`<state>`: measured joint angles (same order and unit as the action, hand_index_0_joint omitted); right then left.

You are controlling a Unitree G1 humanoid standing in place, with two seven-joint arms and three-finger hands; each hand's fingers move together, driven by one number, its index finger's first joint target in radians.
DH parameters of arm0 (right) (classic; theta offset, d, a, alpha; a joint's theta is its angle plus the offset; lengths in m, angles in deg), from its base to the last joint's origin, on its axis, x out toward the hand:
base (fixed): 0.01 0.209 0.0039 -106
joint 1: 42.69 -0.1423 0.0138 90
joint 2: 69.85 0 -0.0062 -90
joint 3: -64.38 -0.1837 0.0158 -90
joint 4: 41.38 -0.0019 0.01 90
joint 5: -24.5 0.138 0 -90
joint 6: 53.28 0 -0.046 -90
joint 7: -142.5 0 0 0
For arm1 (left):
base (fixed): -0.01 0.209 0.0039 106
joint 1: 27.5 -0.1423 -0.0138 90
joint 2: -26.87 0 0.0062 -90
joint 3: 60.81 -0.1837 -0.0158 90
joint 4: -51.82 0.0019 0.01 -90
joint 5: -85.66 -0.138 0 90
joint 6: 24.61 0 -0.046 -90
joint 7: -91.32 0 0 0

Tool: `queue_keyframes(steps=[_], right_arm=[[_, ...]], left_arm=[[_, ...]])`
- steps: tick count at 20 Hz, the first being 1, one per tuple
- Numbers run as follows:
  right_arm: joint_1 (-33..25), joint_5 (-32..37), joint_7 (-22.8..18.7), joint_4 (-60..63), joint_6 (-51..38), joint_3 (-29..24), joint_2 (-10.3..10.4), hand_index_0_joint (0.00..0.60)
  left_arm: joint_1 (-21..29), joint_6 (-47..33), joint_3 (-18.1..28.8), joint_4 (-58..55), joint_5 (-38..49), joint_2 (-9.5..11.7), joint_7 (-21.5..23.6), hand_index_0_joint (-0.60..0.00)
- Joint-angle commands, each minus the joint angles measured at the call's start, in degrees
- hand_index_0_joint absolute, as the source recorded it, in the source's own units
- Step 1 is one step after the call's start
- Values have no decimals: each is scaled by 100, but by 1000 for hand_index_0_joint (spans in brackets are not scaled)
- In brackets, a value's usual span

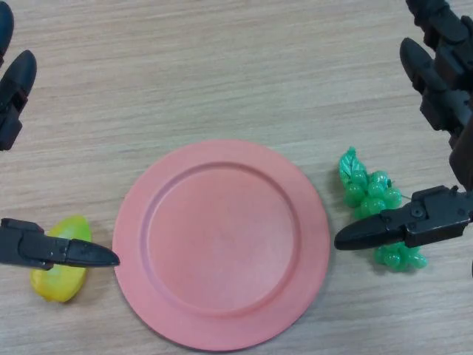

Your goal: Pick up the green grapes and place it on the plate

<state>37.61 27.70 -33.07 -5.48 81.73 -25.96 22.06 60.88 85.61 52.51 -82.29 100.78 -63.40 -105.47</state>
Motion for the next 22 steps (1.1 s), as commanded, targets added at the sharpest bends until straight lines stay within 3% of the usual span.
queue_keyframes(steps=[1, 5, 9, 16, 22], right_arm=[[-111, -134, -164, -226, -995, -309, -89, 0], [-67, -283, -154, -234, -1031, -265, -65, 0], [-7, -329, -208, -209, -1091, -275, -27, 0], [705, -854, -396, 1653, -3112, -275, 120, 0], [577, -1188, -797, 3740, -4512, -178, 124, 0]], left_arm=[[101, -528, 269, -300, 145, 267, 93, 0], [117, -663, 381, -134, 129, 313, 75, 0], [6, -773, 254, -158, -32, 208, 94, 0], [-192, -965, 196, -120, -232, 32, 115, 0], [-242, -922, 220, -218, -263, -18, 97, 0]])
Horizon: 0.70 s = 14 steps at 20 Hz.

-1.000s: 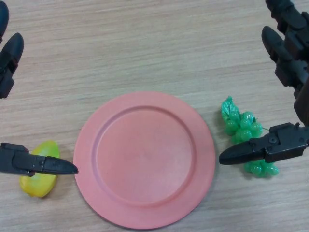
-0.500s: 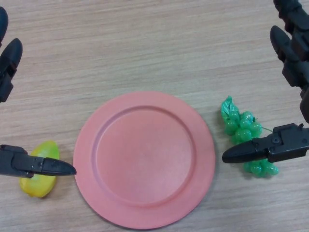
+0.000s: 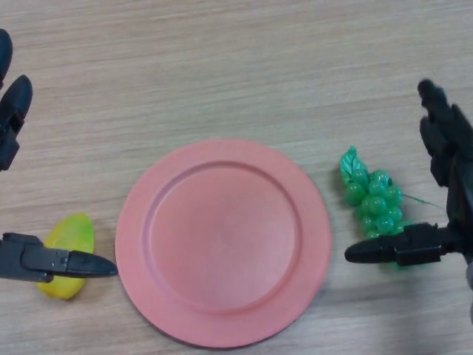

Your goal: Pick up the green grapes and place it on the plate

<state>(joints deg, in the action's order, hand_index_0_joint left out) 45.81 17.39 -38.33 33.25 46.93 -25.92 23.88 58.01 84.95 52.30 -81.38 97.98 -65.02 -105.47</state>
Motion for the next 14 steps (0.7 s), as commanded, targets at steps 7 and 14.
queue_keyframes(steps=[7, 14], right_arm=[[-497, -341, -256, 1121, -2038, -84, -87, 200], [-978, -2430, -525, 2622, -2587, 24, -417, 600]], left_arm=[[-8, -873, 362, -304, 188, 126, 24, 0], [-67, -999, 473, -232, 239, 82, 65, 0]])
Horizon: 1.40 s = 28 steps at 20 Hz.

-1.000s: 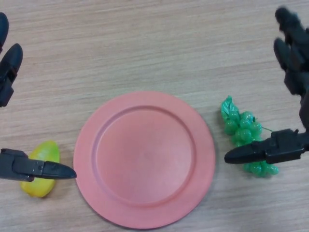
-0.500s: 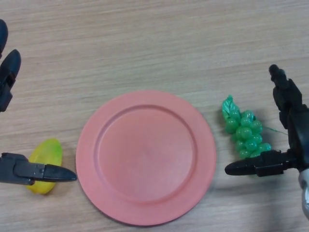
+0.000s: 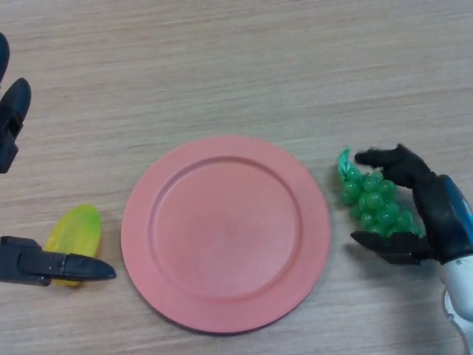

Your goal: Pick up the green grapes and place it on the plate

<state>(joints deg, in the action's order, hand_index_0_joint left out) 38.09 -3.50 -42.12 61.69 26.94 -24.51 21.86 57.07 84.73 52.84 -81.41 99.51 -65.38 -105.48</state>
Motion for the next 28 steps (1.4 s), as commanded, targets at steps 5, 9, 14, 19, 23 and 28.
queue_keyframes(steps=[5, 9, 14, 19, 23, 28], right_arm=[[-249, -183, 315, -1157, 91, -254, -171, 600], [-512, 959, 882, -2794, 1715, -160, 109, 600], [-1192, 1412, 824, -4365, 3672, 1095, 328, 600], [-1571, 1462, 837, -4872, 5144, 2058, 339, 401], [-1937, 1846, 847, -5193, 5671, 2243, 340, 0], [-1739, 2193, 1064, -5716, 5634, 1386, 340, 0]], left_arm=[[29, -950, 500, -232, 130, 141, 110, 0], [61, -921, 484, -298, 186, 154, 164, 0], [117, -857, 577, -283, 449, 220, 178, 0], [129, -769, 585, -217, 482, 258, 187, 0], [115, -758, 603, -192, 425, 254, 157, 0], [109, -732, 598, -197, 360, 259, 121, 0]])
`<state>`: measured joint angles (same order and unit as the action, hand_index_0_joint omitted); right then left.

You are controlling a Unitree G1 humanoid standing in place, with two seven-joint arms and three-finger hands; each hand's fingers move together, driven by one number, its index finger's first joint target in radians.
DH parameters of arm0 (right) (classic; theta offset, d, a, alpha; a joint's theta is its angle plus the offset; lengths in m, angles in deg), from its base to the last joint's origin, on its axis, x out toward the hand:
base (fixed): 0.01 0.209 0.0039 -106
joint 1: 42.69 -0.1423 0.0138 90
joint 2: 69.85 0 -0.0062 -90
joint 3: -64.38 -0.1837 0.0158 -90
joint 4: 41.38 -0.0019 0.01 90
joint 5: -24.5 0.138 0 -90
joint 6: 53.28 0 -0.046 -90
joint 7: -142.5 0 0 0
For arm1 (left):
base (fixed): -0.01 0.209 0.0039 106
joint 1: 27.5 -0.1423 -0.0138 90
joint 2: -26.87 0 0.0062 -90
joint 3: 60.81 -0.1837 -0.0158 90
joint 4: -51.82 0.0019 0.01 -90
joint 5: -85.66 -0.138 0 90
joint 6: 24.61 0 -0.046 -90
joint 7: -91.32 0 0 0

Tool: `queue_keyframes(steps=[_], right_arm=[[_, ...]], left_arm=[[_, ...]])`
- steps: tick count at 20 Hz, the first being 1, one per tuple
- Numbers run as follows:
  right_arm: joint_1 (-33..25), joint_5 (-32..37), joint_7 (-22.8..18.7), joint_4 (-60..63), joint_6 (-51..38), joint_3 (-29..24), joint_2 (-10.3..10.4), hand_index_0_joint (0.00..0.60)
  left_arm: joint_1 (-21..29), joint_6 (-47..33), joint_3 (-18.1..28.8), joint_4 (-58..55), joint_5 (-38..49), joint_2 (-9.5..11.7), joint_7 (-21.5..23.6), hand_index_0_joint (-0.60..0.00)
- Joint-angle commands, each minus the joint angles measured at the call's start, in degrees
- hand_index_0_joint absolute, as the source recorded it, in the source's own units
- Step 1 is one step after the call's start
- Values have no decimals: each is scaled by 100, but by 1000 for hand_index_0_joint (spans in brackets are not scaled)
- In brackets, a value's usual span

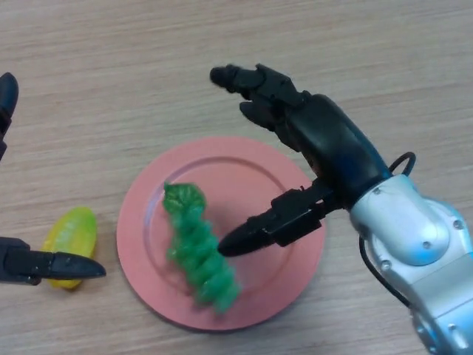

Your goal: Pick up the green grapes and place it on the plate

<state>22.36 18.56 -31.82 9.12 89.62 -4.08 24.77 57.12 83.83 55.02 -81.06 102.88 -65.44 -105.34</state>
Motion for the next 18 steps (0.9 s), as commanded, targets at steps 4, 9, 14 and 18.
queue_keyframes(steps=[4, 9, 14, 18], right_arm=[[383, 492, -61, -1007, -816, -1492, 49, 0], [1097, 1317, -290, -1434, -1475, -2057, 28, 0], [1230, 1606, -555, -1592, -1508, -2103, -187, 0], [1259, 1632, -615, -1718, -1470, -2075, -120, 0]], left_arm=[[188, -516, 358, -343, -63, 319, 136, 0], [88, -618, 219, -421, -173, 176, 123, 0], [118, -490, 158, -530, -147, 211, 109, 0], [164, -329, 206, -688, -123, 250, 106, 0]])
